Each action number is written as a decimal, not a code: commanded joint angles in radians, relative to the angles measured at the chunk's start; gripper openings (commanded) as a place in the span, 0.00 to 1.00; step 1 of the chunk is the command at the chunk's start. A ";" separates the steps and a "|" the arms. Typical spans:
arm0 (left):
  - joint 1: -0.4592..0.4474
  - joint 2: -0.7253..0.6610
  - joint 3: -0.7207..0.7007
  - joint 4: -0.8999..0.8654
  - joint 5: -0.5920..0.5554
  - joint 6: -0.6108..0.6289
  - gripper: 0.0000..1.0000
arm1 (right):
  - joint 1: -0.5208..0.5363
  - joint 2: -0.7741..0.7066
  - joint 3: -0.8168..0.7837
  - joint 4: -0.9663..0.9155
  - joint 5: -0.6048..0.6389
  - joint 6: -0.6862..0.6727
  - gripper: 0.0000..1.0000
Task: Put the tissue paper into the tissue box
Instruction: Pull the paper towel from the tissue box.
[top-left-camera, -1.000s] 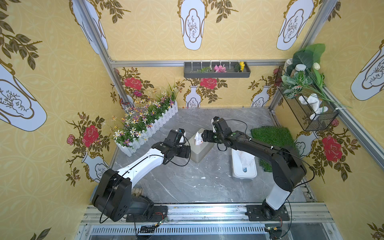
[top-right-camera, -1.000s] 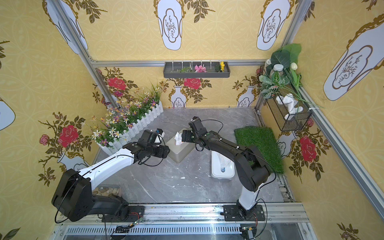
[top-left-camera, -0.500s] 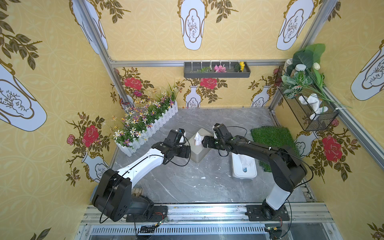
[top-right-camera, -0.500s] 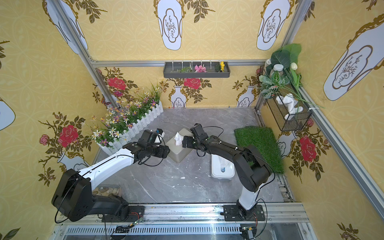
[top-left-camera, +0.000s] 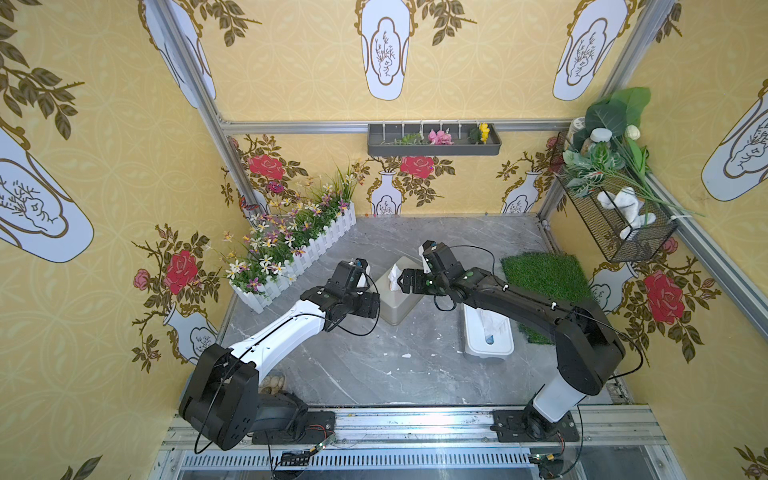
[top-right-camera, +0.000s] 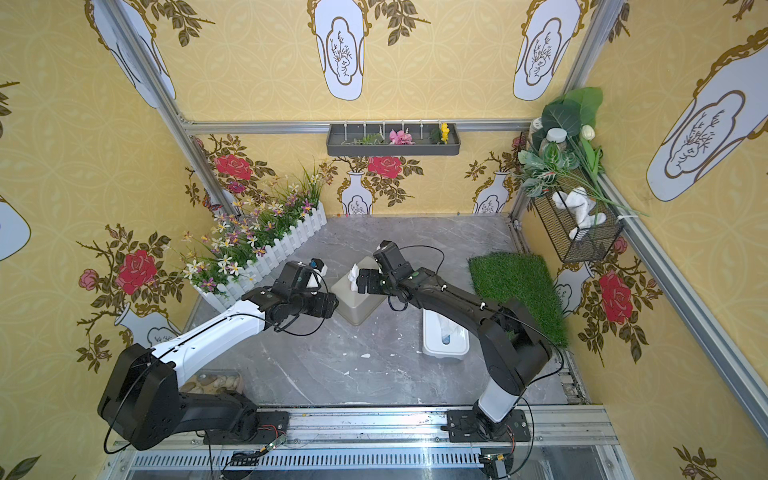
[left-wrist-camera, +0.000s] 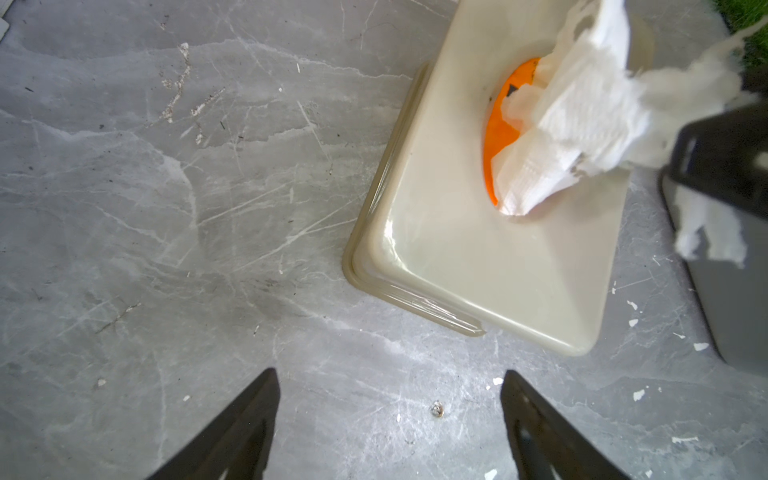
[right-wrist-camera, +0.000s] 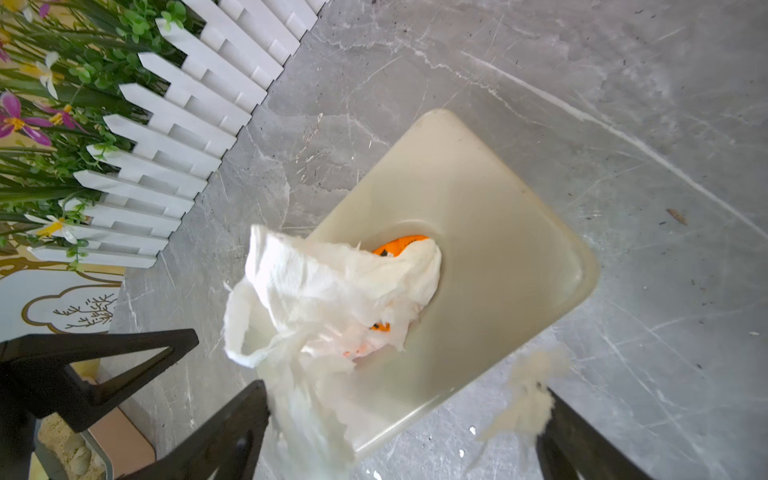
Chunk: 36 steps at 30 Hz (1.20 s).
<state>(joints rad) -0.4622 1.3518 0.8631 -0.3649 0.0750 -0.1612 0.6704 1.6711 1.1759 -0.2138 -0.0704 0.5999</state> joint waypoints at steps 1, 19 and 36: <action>0.000 -0.005 -0.007 0.007 -0.001 -0.004 0.85 | 0.020 0.010 0.009 -0.031 0.033 -0.014 0.97; 0.000 -0.021 -0.016 0.018 -0.002 -0.003 0.85 | 0.073 0.012 0.025 -0.131 0.108 -0.009 0.61; 0.000 -0.022 -0.003 0.021 -0.014 0.000 0.86 | 0.120 -0.009 -0.005 -0.192 0.086 0.027 0.07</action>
<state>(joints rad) -0.4622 1.3308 0.8566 -0.3546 0.0738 -0.1612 0.7746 1.6737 1.1862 -0.3916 0.0208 0.6052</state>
